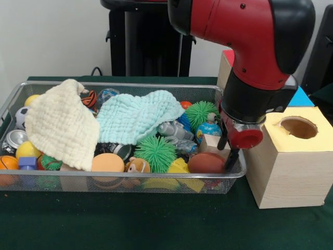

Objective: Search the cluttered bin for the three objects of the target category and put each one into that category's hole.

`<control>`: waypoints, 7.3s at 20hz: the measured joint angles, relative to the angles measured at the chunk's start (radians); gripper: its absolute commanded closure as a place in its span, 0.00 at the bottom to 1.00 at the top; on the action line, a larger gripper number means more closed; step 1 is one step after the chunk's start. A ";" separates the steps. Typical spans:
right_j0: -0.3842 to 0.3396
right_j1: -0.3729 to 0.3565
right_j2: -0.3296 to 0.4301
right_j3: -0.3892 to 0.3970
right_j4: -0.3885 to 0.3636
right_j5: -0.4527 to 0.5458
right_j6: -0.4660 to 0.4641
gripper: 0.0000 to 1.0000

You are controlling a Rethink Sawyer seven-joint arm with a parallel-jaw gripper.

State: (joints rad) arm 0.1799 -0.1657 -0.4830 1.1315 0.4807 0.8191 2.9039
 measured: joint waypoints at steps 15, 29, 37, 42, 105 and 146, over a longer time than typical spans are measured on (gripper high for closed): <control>0.014 -0.048 0.000 0.149 0.003 -0.079 0.000 0.00; 0.027 0.011 -0.005 0.095 0.015 -0.081 0.000 0.00; 0.026 0.012 -0.004 0.093 0.015 -0.081 0.000 0.00; 0.008 0.009 -0.003 0.094 0.015 -0.081 0.000 0.00; -0.074 -0.092 -0.002 0.209 -0.080 -0.131 0.000 1.00; -0.100 -0.083 -0.001 0.125 -0.081 -0.046 0.000 0.00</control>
State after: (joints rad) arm 0.0803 -0.2482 -0.4844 1.2568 0.3996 0.7727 2.9039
